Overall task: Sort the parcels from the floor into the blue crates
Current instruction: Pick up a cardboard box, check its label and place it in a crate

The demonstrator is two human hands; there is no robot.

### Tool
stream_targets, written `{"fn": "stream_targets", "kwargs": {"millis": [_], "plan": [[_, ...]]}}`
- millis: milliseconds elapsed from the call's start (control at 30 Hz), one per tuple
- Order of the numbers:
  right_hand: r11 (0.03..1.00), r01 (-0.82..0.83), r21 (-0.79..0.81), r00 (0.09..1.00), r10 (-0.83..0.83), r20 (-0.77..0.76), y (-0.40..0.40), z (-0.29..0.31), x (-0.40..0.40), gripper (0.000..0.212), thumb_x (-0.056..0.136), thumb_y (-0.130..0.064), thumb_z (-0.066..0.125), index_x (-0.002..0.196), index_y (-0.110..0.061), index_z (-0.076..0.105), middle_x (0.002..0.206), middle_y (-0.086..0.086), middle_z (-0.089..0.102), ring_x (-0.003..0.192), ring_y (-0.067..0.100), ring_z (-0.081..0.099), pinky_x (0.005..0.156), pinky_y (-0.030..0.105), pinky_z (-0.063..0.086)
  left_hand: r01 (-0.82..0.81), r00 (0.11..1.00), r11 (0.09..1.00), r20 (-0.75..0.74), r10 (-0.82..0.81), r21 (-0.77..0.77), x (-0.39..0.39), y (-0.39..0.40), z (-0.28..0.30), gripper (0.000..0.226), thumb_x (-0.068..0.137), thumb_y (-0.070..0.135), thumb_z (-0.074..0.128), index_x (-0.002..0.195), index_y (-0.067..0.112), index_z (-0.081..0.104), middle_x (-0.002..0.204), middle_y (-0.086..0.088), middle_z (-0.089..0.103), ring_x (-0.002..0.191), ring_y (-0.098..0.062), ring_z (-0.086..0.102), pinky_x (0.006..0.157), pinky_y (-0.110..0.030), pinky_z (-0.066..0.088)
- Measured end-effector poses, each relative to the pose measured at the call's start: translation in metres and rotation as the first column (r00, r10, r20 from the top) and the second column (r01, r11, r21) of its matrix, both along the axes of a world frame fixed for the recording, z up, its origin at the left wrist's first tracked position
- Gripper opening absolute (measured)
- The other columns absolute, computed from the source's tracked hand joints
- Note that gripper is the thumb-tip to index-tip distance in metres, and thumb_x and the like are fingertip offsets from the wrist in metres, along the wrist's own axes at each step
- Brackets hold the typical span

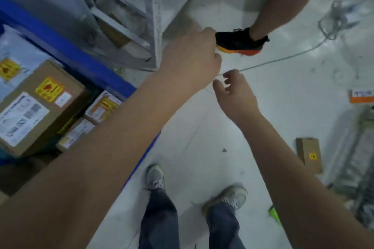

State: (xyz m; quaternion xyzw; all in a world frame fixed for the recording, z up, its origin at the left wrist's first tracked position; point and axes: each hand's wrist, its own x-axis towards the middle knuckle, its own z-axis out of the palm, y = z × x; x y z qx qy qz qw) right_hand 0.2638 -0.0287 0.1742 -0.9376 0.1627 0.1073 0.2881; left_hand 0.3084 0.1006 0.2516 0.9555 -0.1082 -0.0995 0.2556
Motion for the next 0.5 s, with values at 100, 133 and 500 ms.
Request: {"fn": "stream_targets", "kwargs": {"millis": [100,133,500], "plan": [[0.997,-0.004,-0.074,0.915,-0.027,-0.402,-0.064,-0.051,-0.048,0.054,0.093,-0.042,0.043,0.134,-0.008,0.037,0.134,0.014,0.044,0.121,0.032,0.047,0.094,0.037,0.039,0.251,0.958,0.954,-0.185,-0.220,0.166,-0.007,-0.074,-0.032,0.033,0.094,0.023,0.043,0.121,0.005,0.049,0.126,-0.017,0.048,0.113,-0.033,0.048,0.084,-0.037,0.039],[0.997,0.000,-0.077,0.864,-0.038,-0.502,-0.085,-0.063,-0.067,0.056,0.094,-0.043,0.042,0.135,-0.006,0.035,0.136,0.016,0.043,0.122,0.034,0.046,0.096,0.039,0.039,0.326,0.931,0.927,-0.231,-0.281,0.186,-0.012,-0.097,-0.045,0.031,0.094,0.022,0.042,0.119,0.005,0.051,0.123,-0.016,0.050,0.111,-0.033,0.049,0.083,-0.036,0.040],[0.945,0.310,-0.103,0.760,-0.312,-0.570,-0.333,-0.100,-0.204,0.050,0.096,-0.036,0.041,0.132,-0.002,0.037,0.132,0.021,0.048,0.119,0.036,0.049,0.093,0.037,0.040,0.626,0.776,0.688,-0.382,-0.502,0.367,-0.139,-0.321,-0.161,0.020,0.090,0.005,0.044,0.106,0.003,0.056,0.109,-0.012,0.057,0.097,-0.027,0.056,0.066,-0.029,0.033]]}}
